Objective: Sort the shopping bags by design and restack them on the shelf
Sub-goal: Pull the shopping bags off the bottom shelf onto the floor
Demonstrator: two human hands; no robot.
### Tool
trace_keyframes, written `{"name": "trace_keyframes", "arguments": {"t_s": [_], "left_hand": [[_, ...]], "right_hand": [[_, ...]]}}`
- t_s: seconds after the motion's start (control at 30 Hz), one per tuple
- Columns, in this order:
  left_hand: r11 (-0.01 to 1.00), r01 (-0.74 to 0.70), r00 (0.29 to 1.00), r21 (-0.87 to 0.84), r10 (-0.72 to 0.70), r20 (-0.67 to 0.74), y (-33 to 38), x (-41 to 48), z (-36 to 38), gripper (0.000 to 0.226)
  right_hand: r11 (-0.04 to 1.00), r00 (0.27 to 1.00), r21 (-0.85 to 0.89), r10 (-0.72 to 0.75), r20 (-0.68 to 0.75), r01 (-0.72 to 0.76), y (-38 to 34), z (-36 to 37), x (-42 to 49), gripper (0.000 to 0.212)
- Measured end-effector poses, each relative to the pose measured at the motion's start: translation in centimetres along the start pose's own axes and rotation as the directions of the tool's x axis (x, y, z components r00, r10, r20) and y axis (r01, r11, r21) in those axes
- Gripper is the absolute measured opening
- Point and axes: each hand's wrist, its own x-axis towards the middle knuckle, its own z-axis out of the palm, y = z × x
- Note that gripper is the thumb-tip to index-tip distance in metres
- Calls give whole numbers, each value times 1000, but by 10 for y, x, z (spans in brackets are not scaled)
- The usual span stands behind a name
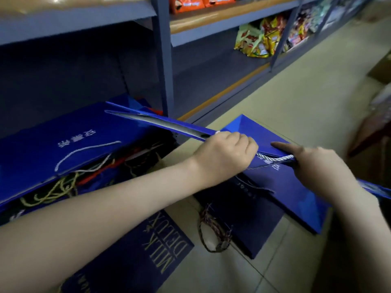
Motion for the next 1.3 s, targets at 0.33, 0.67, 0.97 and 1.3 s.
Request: {"name": "trace_keyframes", "arguments": {"t_s": [0.33,0.67,0.97,1.3], "left_hand": [[988,-1,985,-154,-26,-173,51,72,43,19],[951,25,723,-308,196,662,82,34,197,49],[912,293,341,-288,182,922,106,-30,233,63],[870,446,281,-207,84,956,81,-81,223,62]], "right_hand": [[962,956,15,269,116,-272,71,7,-23,66],[915,937,248,262,230,-317,66,208,36,60],[832,743,344,116,659,-435,67,306,47,78],[862,790,253,237,565,-440,56,311,63,62]]}}
